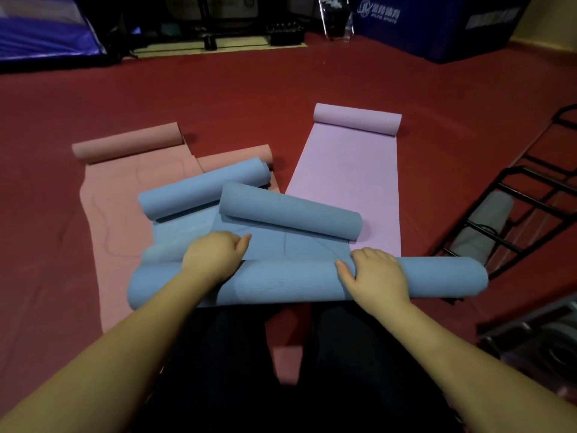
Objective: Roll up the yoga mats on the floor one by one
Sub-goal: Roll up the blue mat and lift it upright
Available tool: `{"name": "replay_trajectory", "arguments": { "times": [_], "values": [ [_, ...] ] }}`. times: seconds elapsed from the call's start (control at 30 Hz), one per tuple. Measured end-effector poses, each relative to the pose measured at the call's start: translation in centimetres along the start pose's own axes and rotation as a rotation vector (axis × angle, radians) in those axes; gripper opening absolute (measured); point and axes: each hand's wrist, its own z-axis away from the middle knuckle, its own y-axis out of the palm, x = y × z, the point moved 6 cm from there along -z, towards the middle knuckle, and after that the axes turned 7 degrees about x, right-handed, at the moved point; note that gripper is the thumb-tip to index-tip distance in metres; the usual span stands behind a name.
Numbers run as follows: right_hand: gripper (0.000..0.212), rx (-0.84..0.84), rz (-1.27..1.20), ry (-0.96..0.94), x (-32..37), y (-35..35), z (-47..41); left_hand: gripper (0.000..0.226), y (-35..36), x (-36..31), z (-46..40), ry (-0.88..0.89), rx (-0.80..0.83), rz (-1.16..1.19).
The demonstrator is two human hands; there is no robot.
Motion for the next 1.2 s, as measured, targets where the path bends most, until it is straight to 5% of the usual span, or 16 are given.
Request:
{"name": "replay_trajectory", "arguments": {
  "times": [0.2, 0.37, 0.77, 1.0, 1.1, 1.2],
  "values": [
    [0.066, 0.086, -0.003, 0.031, -0.1, 0.1, -1.2, 0.056, -0.1, 0.1, 2.9, -0.011, -0.233, 0.006],
    [0.054, 0.194, 0.053, 0.053, 0.0, 0.2, -3.0, 0.052, 3.0, 1.1, 4.9, 0.101, -0.255, -0.081],
    [0.067, 0.539, 0.008, 0.078, -0.7, -0.2, -5.2, 0.07, 0.3, -0.2, 2.9, 0.06, -0.091, -0.1],
    [0.063, 0.839, -0.064, 0.085, -1.6, -0.1, -3.5, 0.067, 0.2, -1.1, 4.1, -0.022, 0.144, -0.106],
    [0.056, 0.789, -0.089, 0.052, -1.3, 0.3, -3.8, 0.069, 0.7, -0.9, 4.0, -0.055, 0.223, -0.074],
    [0.043, 0.518, -0.099, -0.021, -0.9, -0.4, -4.5, 0.072, 1.1, -0.3, 2.9, -0.082, 0.307, -0.058]
  ]
}}
